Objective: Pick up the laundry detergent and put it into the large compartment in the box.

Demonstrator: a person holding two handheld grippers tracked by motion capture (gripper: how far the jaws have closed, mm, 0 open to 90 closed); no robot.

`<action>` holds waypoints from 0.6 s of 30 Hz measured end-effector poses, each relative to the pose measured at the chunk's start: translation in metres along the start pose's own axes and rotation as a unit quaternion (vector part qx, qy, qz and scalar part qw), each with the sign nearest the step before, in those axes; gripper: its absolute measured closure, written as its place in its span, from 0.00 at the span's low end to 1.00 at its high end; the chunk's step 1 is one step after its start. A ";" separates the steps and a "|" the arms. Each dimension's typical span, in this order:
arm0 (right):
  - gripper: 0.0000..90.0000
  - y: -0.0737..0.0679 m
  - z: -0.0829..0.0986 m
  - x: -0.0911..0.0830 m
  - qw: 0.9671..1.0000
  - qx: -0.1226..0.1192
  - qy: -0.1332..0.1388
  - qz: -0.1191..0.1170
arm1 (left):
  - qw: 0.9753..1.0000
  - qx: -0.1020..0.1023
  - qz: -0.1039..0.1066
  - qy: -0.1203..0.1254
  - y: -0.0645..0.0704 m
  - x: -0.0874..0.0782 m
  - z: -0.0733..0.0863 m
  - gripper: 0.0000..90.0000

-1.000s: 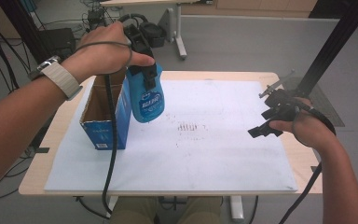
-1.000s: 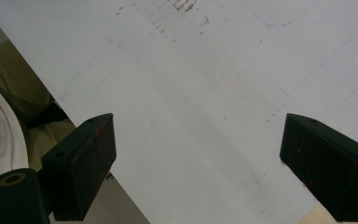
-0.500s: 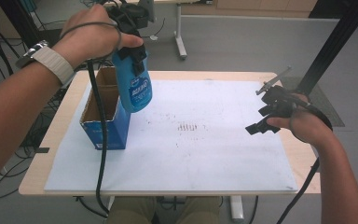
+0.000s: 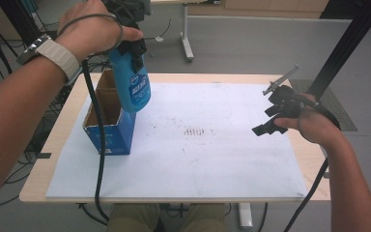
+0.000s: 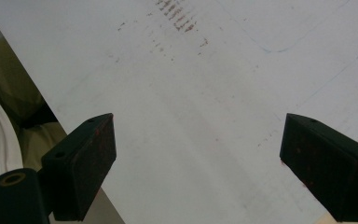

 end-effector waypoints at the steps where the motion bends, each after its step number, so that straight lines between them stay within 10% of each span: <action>1: 0.12 0.001 0.000 0.000 1.000 -0.004 0.000 -0.001 | 1.000 -0.005 0.001 0.003 -0.001 0.000 0.001 0.42; 18: 0.12 0.007 -0.011 0.005 1.000 -0.019 0.004 -0.009 | 0.997 -0.075 -0.007 0.007 -0.024 -0.022 0.009 0.42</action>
Point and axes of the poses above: each handheld gripper's, and its own axes: x roughly forward along the jaws, z roughly out of its underside, y roughly to its right, the point moved 10 cm from there along x, roughly forward along the jaws, and after that the axes turned 4 degrees about x, right-handed, at the moved point
